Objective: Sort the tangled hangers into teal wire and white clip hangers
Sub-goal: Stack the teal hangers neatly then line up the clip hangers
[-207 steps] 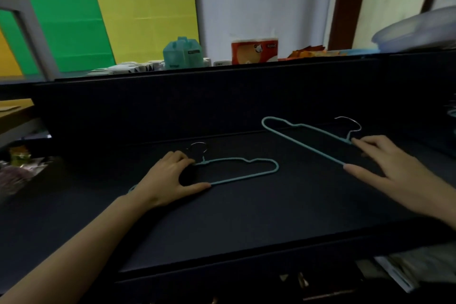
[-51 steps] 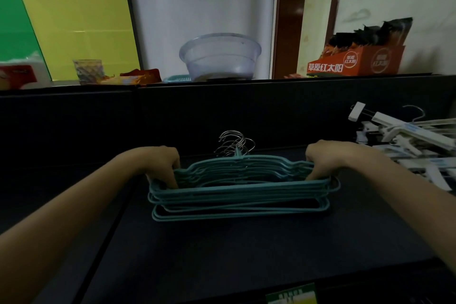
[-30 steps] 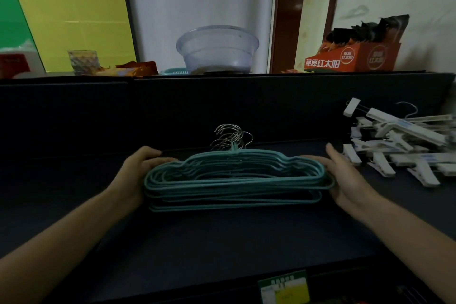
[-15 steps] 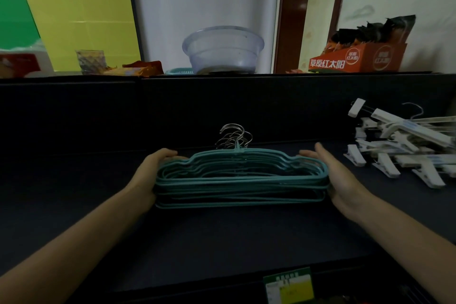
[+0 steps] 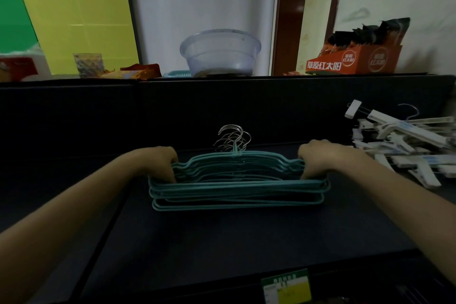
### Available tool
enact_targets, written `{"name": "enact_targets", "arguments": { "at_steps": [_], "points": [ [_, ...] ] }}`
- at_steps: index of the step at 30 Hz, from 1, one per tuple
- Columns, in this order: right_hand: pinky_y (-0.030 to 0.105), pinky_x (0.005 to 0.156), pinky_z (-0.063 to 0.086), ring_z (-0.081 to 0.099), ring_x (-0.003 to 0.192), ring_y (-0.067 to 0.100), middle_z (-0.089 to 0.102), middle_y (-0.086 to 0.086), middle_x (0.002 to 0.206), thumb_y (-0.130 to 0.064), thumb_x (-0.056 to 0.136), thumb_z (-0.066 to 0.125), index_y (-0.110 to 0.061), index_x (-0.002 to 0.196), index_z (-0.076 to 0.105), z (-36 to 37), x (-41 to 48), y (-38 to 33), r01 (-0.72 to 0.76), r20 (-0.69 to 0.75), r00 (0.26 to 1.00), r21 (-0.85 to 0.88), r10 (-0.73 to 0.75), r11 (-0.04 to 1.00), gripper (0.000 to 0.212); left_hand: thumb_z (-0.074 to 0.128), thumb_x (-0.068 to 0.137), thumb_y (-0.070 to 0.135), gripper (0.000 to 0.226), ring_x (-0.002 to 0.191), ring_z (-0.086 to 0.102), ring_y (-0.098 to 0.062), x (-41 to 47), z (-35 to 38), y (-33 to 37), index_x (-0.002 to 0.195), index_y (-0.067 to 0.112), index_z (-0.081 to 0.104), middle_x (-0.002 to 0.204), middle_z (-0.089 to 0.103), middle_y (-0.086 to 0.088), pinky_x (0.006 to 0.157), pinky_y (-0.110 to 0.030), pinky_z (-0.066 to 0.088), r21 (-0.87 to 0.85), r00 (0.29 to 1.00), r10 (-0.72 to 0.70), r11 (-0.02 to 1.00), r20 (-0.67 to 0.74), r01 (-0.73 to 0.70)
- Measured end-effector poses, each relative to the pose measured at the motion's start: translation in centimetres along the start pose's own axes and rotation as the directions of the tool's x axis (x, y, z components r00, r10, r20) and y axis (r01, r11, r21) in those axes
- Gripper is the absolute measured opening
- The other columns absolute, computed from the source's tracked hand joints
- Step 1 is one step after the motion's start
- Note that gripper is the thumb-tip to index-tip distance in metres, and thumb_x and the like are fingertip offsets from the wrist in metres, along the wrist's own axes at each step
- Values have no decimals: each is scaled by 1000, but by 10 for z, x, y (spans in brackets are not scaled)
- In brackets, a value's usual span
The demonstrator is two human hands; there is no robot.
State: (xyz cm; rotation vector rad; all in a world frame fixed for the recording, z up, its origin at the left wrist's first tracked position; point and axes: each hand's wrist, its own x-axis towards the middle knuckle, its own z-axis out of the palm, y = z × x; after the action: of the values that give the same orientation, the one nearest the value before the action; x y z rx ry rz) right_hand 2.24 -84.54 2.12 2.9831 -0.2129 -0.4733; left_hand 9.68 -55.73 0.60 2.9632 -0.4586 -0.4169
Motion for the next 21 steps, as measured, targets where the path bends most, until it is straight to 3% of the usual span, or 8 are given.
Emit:
{"name": "enact_targets", "arguments": {
  "at_steps": [2,3,5,6,8,13,16,21],
  "points": [
    [30,69,45,52,76,18,50,1,83,-33,86,64,-11,84,53,-3,2,-6,3,-27,1000,-98,-6,995,25,64,81,15,8,73,54,-14,3,1,5,78,15,57,80,56,0,63,-25,46,80,999,-5,997,-36,8],
    [29,64,43,49,69,16,48,0,77,-32,86,63,-12,75,50,-3,2,-6,8,-35,999,-114,-12,993,26,62,82,14,14,71,53,-14,4,2,5,71,16,55,79,57,-1,62,-25,46,95,999,-2,995,-38,6],
    [26,55,38,43,62,13,45,0,72,-30,87,62,-17,65,42,-2,1,-5,21,-54,998,-147,-30,989,33,60,82,12,12,76,54,-18,5,2,4,71,12,57,90,62,-8,66,-28,46,131,998,12,991,-55,-5],
    [24,52,36,42,61,12,44,-1,72,-30,87,62,-18,64,40,-1,0,-4,31,-69,997,-165,-43,986,34,59,82,11,6,79,53,-20,5,2,4,78,8,62,99,62,-11,68,-28,47,156,997,31,988,-72,-19],
    [23,50,33,41,60,11,43,-2,71,-30,87,63,-20,63,38,3,-1,-3,46,-84,995,-177,-61,983,36,59,83,10,16,81,52,-20,4,3,5,95,2,65,109,61,-15,68,-28,46,189,995,45,982,-91,-27],
    [19,49,39,50,63,10,49,-2,75,-39,85,63,-20,68,42,2,-4,3,32,36,999,-62,-30,998,33,65,83,18,22,85,57,-20,-1,0,5,101,6,62,95,60,-6,72,-27,50,216,999,17,976,-52,-5],
    [19,45,44,58,63,14,53,3,78,-34,84,67,-17,70,44,2,-5,8,-47,97,995,79,39,996,32,67,82,23,18,77,59,-17,-4,-3,-1,90,11,57,79,56,1,63,-27,52,140,999,-39,989,10,37],
    [19,46,49,61,68,19,55,6,79,-30,88,63,-12,76,51,0,-2,4,-57,78,995,41,54,998,25,66,82,25,26,74,65,-21,-5,-6,-5,61,16,56,67,59,1,53,-21,47,154,999,10,988,30,-15]
  ]
}}
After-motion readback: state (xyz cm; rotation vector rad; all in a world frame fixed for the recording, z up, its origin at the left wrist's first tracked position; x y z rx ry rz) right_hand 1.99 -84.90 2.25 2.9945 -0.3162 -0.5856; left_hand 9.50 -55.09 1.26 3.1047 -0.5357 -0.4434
